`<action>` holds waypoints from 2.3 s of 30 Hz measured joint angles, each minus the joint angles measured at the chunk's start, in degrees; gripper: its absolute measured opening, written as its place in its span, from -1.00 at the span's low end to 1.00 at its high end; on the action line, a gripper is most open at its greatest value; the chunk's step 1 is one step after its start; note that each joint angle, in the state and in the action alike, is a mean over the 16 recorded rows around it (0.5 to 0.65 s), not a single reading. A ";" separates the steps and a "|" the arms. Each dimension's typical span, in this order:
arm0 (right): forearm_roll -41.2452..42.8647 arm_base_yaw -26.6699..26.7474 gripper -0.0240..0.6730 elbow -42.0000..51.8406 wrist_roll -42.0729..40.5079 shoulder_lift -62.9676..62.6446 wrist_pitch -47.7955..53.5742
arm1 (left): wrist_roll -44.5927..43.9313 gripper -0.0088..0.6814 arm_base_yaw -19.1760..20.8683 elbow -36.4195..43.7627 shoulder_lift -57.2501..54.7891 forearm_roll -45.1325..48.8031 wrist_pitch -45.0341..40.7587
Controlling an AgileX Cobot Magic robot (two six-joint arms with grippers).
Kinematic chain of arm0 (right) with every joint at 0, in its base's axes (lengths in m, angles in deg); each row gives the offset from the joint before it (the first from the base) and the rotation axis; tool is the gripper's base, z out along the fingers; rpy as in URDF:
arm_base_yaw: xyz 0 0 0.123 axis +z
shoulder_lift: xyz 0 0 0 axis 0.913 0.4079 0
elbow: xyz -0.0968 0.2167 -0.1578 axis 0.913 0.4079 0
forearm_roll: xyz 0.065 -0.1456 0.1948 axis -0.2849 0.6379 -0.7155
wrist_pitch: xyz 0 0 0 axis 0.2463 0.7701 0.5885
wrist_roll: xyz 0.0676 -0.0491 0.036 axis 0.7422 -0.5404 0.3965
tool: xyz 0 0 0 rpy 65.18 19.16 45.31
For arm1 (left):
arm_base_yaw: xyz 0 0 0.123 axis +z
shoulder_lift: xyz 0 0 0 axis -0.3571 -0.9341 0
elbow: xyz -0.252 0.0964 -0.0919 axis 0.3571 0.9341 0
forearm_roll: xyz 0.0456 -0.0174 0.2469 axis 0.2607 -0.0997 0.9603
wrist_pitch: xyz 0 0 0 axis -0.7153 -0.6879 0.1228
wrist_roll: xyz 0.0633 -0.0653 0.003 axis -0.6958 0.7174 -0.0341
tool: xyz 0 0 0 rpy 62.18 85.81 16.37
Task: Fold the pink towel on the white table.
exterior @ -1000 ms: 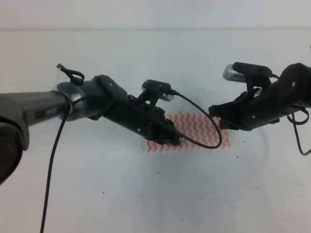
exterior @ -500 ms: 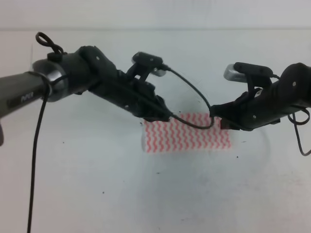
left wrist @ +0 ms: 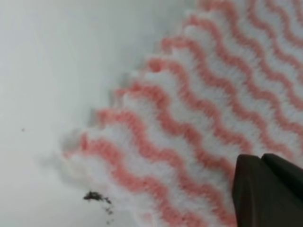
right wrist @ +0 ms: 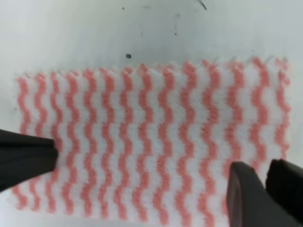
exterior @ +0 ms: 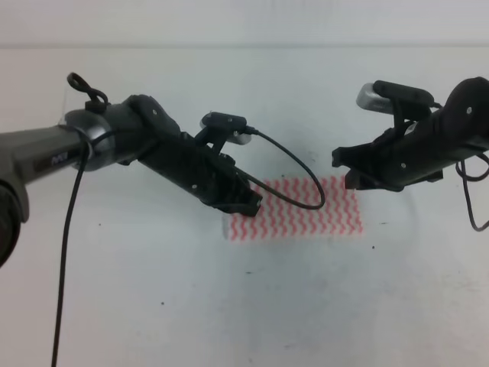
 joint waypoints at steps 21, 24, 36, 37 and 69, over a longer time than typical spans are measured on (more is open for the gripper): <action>-0.50 -3.43 -0.08 -4.25 1.61 6.78 2.94 | -0.05 -0.99 -0.02 0.00 -1.44 -0.01 0.33; -0.50 -3.51 -0.05 -5.28 1.66 8.09 3.31 | -0.05 -0.99 -0.02 0.01 -1.41 0.04 0.31; -1.58 -3.68 -0.04 -7.52 1.64 11.21 4.40 | -0.04 -0.99 -0.02 -0.02 -1.52 0.07 0.28; -1.71 -3.68 -0.04 -7.58 1.64 11.33 4.63 | -0.04 -0.99 -0.02 -0.03 -1.54 0.07 0.28; -6.11 -3.57 -0.19 -8.54 1.22 13.85 9.96 | -0.03 -0.99 -0.02 -0.05 -1.62 0.10 0.22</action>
